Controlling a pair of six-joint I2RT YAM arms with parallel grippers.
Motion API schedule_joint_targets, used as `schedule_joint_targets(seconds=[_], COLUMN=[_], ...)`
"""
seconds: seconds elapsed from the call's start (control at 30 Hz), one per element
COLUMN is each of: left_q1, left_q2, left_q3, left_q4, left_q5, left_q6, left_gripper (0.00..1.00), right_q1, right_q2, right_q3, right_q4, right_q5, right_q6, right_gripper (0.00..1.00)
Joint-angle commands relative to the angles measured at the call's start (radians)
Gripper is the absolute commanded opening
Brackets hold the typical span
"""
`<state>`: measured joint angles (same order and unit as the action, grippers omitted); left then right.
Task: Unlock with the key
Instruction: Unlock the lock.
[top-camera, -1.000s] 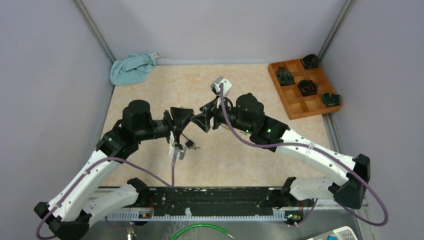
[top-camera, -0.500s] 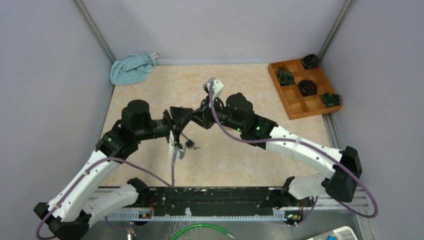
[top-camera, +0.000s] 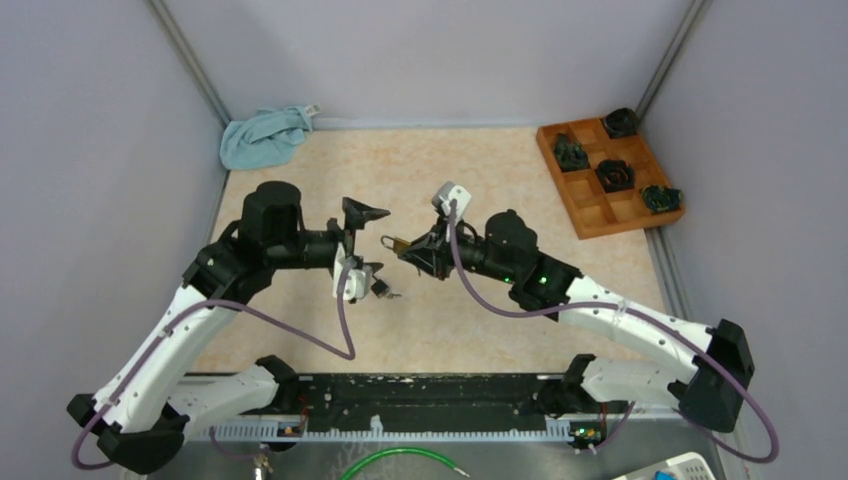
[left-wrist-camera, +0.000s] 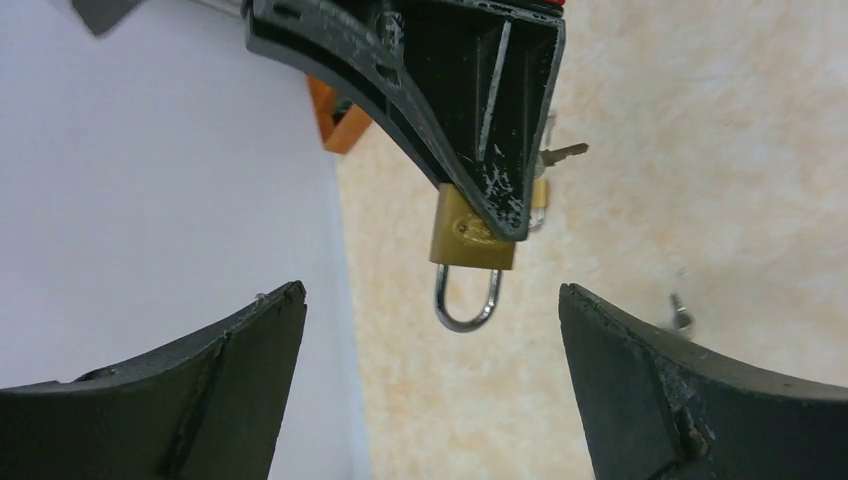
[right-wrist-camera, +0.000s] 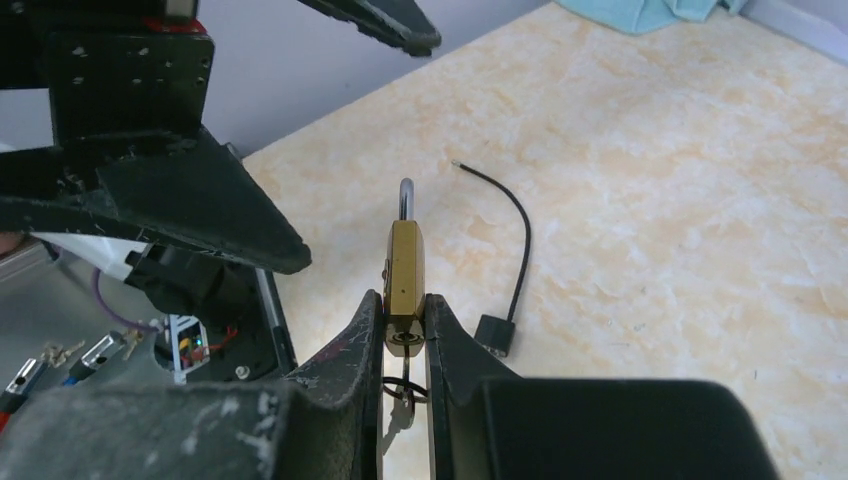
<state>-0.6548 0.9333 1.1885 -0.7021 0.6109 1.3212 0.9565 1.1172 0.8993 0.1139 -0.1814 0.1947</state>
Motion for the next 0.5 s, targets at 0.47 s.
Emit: schedule_joint_targets(seconds=[0.47], left_q1=[0.003], left_q2=[0.111], left_q3=[0.123], left_q4=[-0.173], left_q5=[0.222], left_q6=[-0.478], left_gripper=[0.63], right_q1=[-0.064], right_q2=[-0.039], right_q3=[0.118], right_q4=[-0.061], right_q5=[-0.349], right_q6=[-0.178], right_gripper=[0.0])
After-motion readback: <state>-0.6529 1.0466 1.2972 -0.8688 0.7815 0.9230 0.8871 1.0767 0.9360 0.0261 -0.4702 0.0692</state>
